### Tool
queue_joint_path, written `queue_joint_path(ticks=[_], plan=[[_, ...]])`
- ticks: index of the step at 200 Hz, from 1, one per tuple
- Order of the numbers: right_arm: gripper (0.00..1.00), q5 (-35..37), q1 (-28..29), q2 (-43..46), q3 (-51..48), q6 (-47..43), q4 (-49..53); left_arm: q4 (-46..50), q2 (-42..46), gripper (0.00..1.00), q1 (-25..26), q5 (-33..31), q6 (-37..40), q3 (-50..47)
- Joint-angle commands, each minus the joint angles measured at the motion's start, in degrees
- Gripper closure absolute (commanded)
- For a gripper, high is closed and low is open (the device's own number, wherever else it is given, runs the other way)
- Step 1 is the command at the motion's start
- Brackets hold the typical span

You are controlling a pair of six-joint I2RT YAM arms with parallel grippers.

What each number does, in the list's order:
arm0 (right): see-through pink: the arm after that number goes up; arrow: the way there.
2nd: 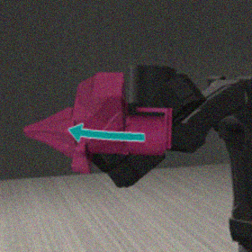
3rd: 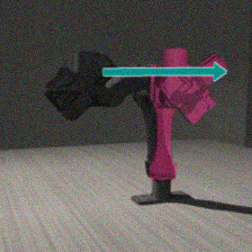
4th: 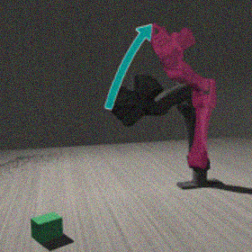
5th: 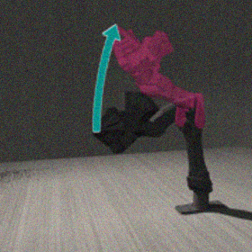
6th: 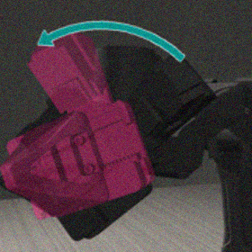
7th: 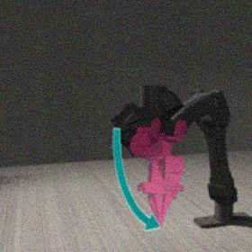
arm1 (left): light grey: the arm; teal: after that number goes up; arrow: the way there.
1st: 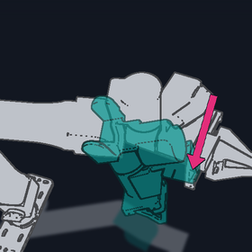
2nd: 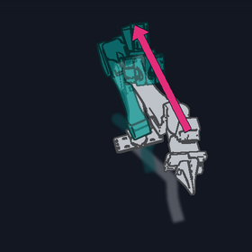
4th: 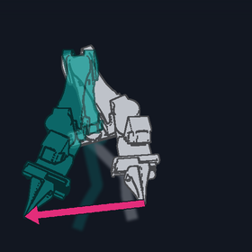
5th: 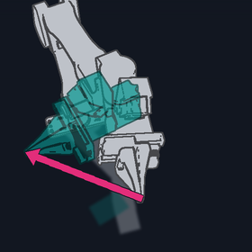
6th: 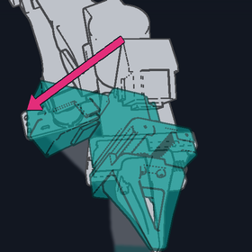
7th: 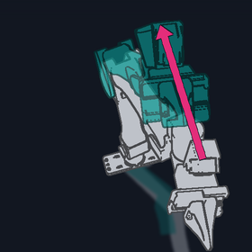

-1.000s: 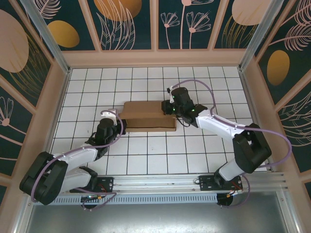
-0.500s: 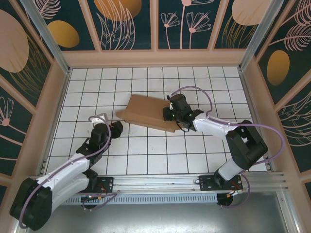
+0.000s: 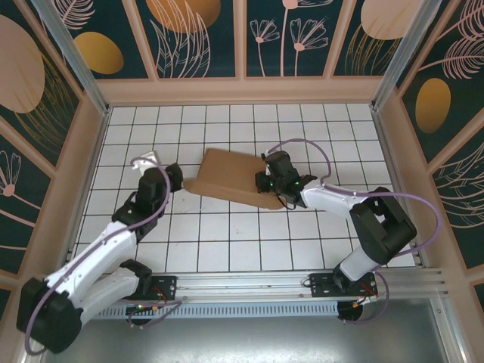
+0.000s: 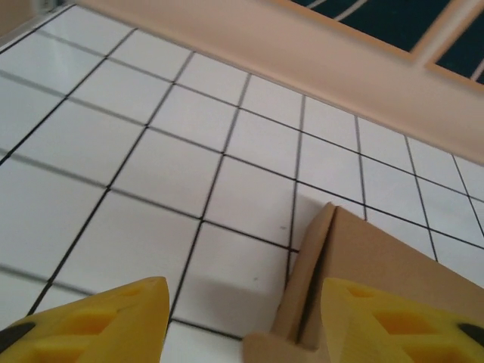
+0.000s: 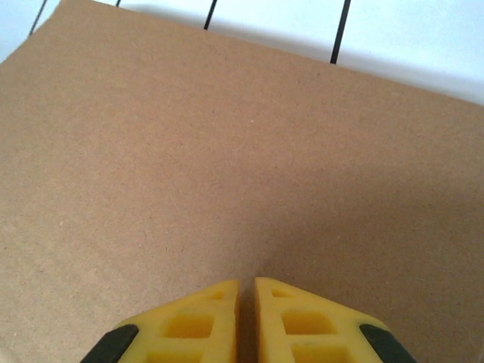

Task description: Fold the paper box

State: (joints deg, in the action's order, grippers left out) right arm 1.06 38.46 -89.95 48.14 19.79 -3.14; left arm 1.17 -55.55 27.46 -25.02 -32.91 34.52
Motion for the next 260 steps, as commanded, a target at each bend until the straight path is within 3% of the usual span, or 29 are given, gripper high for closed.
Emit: queue_joint_path(ticks=[1,46,92,119,128,136,142,171,195,205,226,244,260], plan=[[0.85,1.65,0.04,-1.19,-1.3,-1.42,0.28,-3.91,-5.36,0.44,0.28,7.52,7.27,3.91],[0.83,2.56,-0.06,-5.72,-1.34,-2.52,0.7,-5.63,-21.5,0.46,0.31,19.44,8.88,11.01],[0.83,6.99,-0.12,-5.84,-1.29,-1.49,2.46,-10.02,-30.55,0.59,0.2,25.3,8.08,9.04],[0.83,14.03,0.45,-3.17,2.17,1.03,6.22,-9.87,-33.17,0.63,0.22,26.19,8.37,7.91],[0.88,16.38,0.8,-1.66,3.25,1.51,7.38,-9.78,-33.22,0.64,0.22,25.81,8.6,7.48],[1.0,18.51,1.05,0.23,3.29,1.84,7.38,-9.72,-33.14,0.64,0.17,25.58,8.85,7.15],[1.0,19.37,1.01,1.93,2.75,1.8,6.39,-9.54,-33.06,0.64,0.21,25.42,9.03,7.18],[1.0,12.95,-0.39,12.86,-5.7,-3.15,-5.35,-8.98,-30.97,0.64,0.18,25.53,9.53,7.94],[1.0,1.86,-5.09,16.12,-7.59,-2.73,-6.43,-8.65,-27.27,0.6,0.22,25.66,9.78,9.84],[1.0,1.52,-5.86,16.43,-7.64,-3.62,-5.32,-7.39,-26.23,0.57,0.09,24.16,10.14,11.18],[0.91,8.13,-5.94,16.46,-8.27,-5.01,-3.38,-3.26,-26.03,0.44,-1.23,20.52,10.6,14.0],[0.55,13.95,-6.52,16.49,-8.92,-3.01,-2.1,-1.29,-27.03,0.38,-3.46,19.84,9.98,14.62],[0.46,10.87,-10.07,14.42,-5.68,1.75,4.13,-1.91,-27.64,0.36,-5.74,20.54,9.04,13.66]])
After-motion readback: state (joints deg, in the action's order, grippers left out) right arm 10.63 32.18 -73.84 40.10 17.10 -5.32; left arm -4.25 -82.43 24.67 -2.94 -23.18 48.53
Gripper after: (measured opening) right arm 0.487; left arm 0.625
